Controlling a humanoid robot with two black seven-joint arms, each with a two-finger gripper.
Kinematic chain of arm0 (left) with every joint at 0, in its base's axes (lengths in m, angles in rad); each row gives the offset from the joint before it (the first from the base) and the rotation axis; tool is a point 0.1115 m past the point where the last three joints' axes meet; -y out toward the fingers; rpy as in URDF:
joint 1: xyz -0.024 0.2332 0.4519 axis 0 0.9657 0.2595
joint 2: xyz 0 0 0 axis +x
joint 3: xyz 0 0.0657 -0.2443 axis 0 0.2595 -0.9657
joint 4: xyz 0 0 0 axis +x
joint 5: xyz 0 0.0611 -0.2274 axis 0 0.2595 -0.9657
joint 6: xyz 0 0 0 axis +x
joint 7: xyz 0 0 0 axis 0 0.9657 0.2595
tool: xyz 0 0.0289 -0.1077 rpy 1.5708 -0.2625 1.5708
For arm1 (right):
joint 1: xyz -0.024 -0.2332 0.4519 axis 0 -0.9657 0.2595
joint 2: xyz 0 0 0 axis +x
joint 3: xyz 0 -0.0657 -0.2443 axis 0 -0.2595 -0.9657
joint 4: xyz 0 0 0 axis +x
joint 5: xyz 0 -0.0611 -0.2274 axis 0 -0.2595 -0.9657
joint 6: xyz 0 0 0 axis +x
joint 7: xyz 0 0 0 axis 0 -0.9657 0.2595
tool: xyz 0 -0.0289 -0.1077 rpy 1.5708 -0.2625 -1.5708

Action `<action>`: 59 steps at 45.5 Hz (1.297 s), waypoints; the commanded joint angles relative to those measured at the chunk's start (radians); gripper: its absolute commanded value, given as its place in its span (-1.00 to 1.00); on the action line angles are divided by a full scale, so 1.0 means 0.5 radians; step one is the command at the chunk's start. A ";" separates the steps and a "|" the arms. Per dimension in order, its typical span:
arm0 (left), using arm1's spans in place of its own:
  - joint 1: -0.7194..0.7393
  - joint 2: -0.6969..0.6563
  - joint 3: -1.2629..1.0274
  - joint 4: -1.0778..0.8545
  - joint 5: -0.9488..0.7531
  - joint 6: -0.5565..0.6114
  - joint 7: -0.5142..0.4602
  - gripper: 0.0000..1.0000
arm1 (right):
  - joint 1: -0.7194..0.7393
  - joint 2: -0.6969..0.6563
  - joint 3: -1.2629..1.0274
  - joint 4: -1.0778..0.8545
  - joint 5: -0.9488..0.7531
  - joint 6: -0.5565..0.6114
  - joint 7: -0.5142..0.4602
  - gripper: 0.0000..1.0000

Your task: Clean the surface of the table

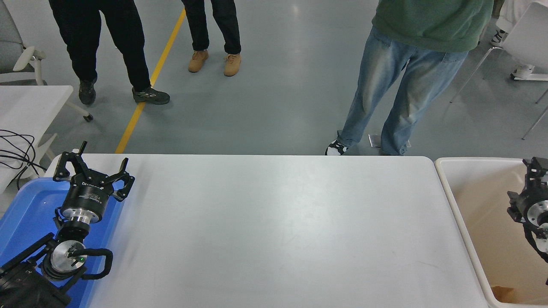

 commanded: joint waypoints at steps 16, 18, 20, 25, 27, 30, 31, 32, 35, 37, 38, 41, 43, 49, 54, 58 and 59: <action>0.000 0.000 0.000 0.000 -0.001 0.000 0.000 0.98 | -0.054 0.056 0.390 0.298 0.089 0.284 0.003 0.99; 0.000 0.000 0.000 0.000 -0.001 0.000 0.000 0.98 | -0.073 0.056 0.464 0.356 0.089 0.259 0.003 0.98; 0.000 0.000 0.000 0.000 -0.001 0.000 0.000 0.98 | -0.100 0.059 0.519 0.414 0.089 0.222 0.009 0.99; 0.000 0.000 0.000 0.000 -0.001 0.000 0.000 0.98 | -0.165 0.072 0.590 0.583 0.089 0.152 0.030 0.98; 0.000 0.000 0.000 0.000 -0.001 0.000 0.000 0.98 | -0.189 0.072 0.602 0.654 0.089 0.121 0.052 0.99; 0.000 0.000 0.000 0.000 0.002 0.000 0.000 0.98 | -0.247 0.069 0.691 0.789 0.089 0.090 0.135 0.99; 0.000 0.000 0.000 0.000 0.003 0.000 0.000 0.98 | -0.269 0.068 0.728 0.828 0.089 0.084 0.150 0.99; 0.000 0.000 0.003 0.000 -0.001 0.000 0.000 0.98 | -0.293 0.068 0.774 0.871 0.089 0.081 0.162 0.98; 0.000 0.000 0.000 0.000 -0.001 0.000 0.000 0.98 | -0.376 0.072 0.924 0.988 0.086 0.078 0.181 0.98; 0.000 0.000 0.000 0.000 0.003 0.000 -0.003 0.98 | -0.416 0.072 1.016 1.034 0.076 0.078 0.193 0.98; 0.000 0.000 0.003 0.000 -0.001 0.000 0.000 0.98 | -0.431 0.075 1.050 1.050 0.067 0.081 0.202 0.98; 0.000 0.000 0.000 0.000 -0.001 0.000 0.000 0.98 | -0.447 0.102 1.090 1.062 0.055 0.084 0.251 0.98; 0.000 0.000 0.000 0.000 0.003 0.000 0.000 0.98 | -0.447 0.127 1.090 1.056 0.049 0.084 0.297 0.99; 0.000 0.000 0.000 0.000 -0.001 0.000 0.000 0.98 | -0.447 0.185 1.087 1.056 -0.073 0.087 0.414 0.99; 0.000 0.000 0.000 0.000 0.003 0.000 -0.003 0.98 | -0.444 0.255 1.069 1.050 -0.325 0.078 0.423 0.98; 0.000 0.000 0.000 0.000 -0.001 0.000 0.000 0.98 | -0.398 0.326 1.041 0.988 -0.390 0.047 0.423 0.98; 0.000 0.000 0.003 0.000 -0.001 0.000 0.000 0.98 | -0.377 0.332 1.038 0.967 -0.387 0.041 0.423 0.98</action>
